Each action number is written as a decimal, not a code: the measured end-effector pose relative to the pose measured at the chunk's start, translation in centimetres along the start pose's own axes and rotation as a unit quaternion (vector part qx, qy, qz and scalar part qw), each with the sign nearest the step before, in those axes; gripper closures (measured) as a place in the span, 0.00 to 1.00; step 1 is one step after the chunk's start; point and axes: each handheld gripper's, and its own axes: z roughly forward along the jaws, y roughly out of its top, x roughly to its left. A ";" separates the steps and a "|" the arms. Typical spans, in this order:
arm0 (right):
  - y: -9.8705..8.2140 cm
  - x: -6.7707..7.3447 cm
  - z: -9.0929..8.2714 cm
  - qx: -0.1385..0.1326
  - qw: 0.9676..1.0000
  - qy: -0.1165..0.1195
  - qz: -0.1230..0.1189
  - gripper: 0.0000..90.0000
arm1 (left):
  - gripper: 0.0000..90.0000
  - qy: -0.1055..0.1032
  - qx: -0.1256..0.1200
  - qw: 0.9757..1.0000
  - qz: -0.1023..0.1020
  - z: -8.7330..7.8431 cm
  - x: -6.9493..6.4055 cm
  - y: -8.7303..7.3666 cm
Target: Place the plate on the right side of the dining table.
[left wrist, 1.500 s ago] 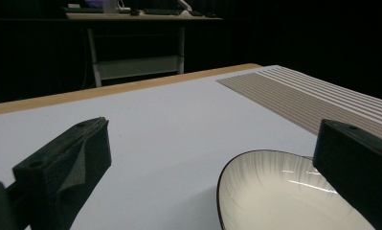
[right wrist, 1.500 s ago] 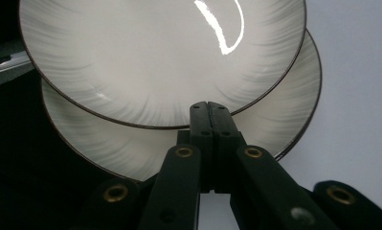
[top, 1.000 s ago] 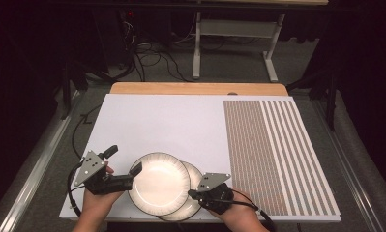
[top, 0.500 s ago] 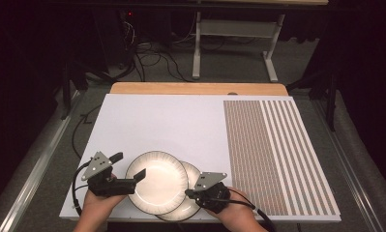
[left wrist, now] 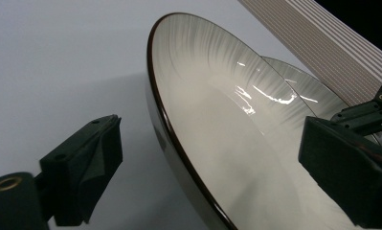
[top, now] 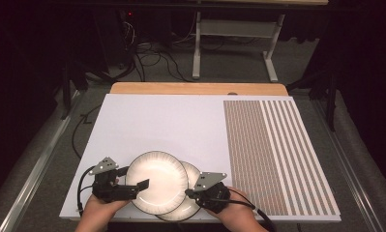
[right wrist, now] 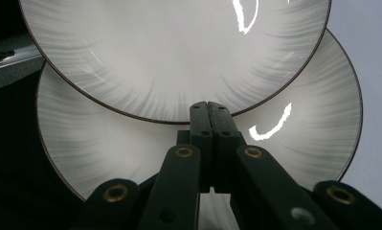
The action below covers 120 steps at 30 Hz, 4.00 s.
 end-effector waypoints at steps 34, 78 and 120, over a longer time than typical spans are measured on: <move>0.0 0.0 0.1 0.004 1.000 -0.003 -0.002 1.00 | 0.72 -0.039 0.039 0.997 -0.055 -0.5 0.6 0.1; -2.3 -4.2 -8.0 -0.106 0.987 -0.089 0.078 0.86 | 0.89 -0.011 -0.090 0.996 0.023 -2.6 -0.5 0.5; -4.1 -5.6 -10.5 -0.177 0.965 -0.165 0.105 0.05 | 0.89 0.020 -0.125 0.988 0.086 -4.4 0.0 0.8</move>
